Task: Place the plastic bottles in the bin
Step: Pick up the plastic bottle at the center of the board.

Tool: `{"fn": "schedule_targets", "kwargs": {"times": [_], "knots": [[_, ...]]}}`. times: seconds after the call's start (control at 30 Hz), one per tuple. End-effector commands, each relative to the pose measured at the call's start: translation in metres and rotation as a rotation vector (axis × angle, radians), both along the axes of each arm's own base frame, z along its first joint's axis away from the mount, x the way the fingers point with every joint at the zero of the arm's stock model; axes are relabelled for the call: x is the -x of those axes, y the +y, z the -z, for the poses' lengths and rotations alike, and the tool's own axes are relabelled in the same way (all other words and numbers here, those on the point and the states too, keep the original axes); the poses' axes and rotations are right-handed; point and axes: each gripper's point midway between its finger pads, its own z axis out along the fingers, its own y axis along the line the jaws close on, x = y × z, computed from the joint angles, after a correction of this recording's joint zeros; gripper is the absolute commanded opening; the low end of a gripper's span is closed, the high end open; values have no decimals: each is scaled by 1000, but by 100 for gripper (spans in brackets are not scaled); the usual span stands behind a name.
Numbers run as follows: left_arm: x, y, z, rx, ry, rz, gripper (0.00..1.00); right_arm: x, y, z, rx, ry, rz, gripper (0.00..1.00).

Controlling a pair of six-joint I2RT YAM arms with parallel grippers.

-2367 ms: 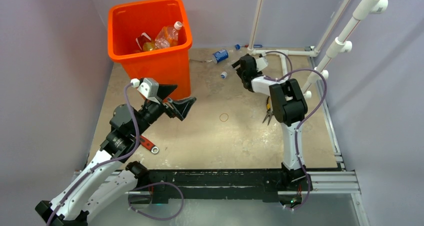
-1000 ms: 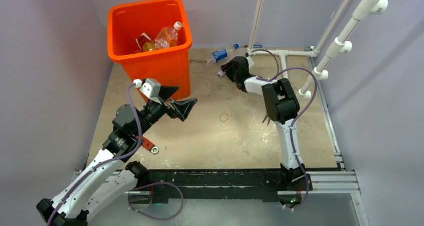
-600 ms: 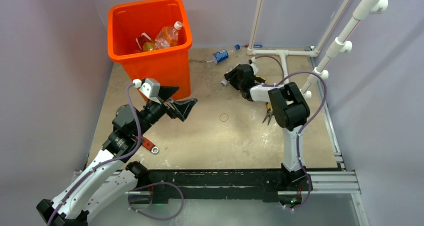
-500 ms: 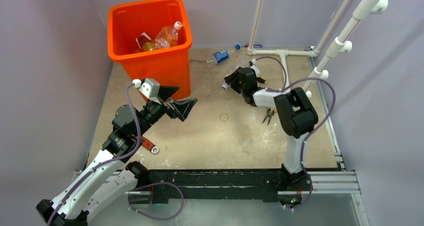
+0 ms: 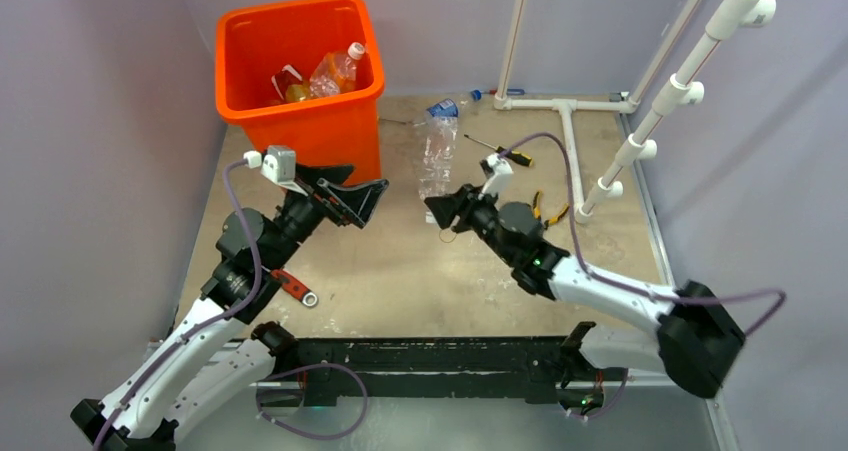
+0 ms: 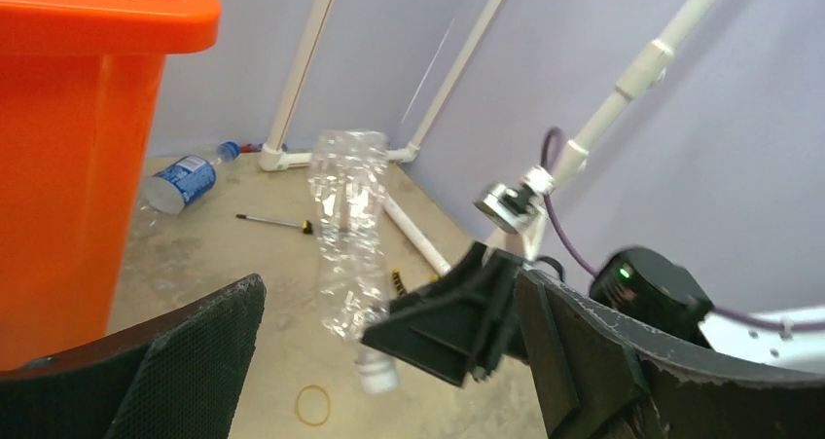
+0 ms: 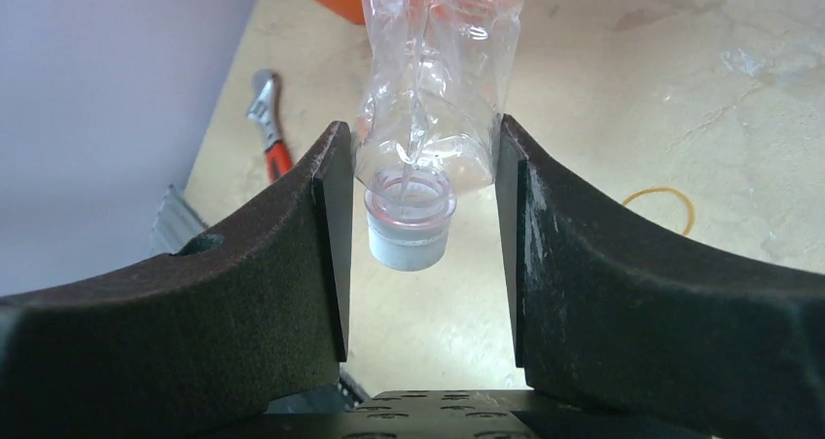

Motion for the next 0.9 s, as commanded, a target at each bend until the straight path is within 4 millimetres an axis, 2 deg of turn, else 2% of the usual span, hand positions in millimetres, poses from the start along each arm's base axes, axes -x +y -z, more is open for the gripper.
{"fn": "schedule_targets", "kwargs": {"times": [0.0,0.1,0.27,0.37,0.47,0.67,0.87], "knots": [[6,-6,-52,145,-61,52,99,38,-26,-51,-4,-214,-6,1],[11,-23,-62,131,-101,148,98,71,-32,-64,-16,-281,-106,0],[5,-51,-65,102,-89,260,99,133,-42,-92,-69,-461,-292,0],[12,-68,-72,110,-102,374,99,153,-46,-100,-70,-514,-364,0],[10,-77,-68,163,-75,421,99,165,-43,-104,-63,-540,-429,0],[49,-99,-66,147,-191,703,99,169,-37,-107,-65,-550,-470,0],[67,-114,-52,84,-208,780,99,168,-38,-117,-104,-569,-455,0]]}}
